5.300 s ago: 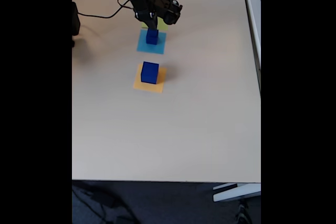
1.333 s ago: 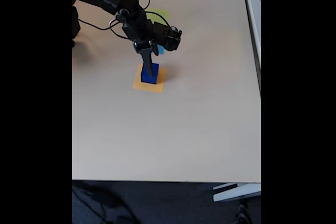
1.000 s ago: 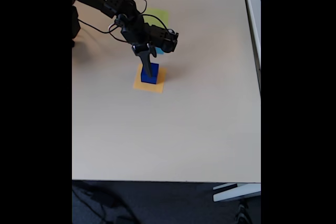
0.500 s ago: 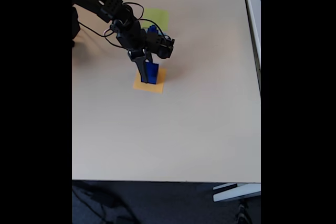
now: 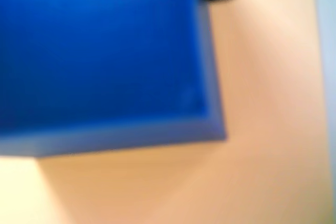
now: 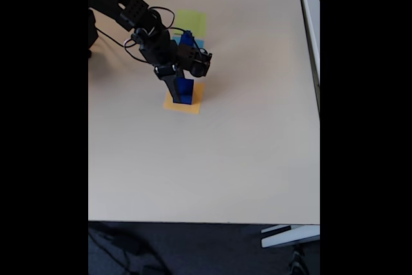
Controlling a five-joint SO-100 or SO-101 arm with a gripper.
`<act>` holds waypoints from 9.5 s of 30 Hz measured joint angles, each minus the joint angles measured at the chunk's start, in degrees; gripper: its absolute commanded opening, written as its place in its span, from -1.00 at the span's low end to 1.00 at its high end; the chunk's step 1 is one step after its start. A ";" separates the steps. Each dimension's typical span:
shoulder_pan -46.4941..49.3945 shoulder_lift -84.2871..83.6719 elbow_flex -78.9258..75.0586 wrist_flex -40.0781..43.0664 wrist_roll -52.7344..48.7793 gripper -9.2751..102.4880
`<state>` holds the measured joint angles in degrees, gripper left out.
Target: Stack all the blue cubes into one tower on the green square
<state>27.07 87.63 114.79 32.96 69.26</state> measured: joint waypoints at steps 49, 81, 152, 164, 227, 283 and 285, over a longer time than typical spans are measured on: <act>-4.39 14.24 -22.24 27.16 -6.59 -0.73; -31.99 25.84 -12.92 22.50 31.99 -0.76; -45.26 -4.75 -17.75 19.95 39.55 -0.83; -45.00 -6.50 -17.93 19.95 38.23 -0.81; -43.33 -21.80 -61.79 40.69 31.29 -0.03; -26.89 2.29 -22.15 32.70 18.72 -0.34; -26.72 2.29 -22.06 32.34 18.46 -0.34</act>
<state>0.35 89.91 92.72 65.30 87.71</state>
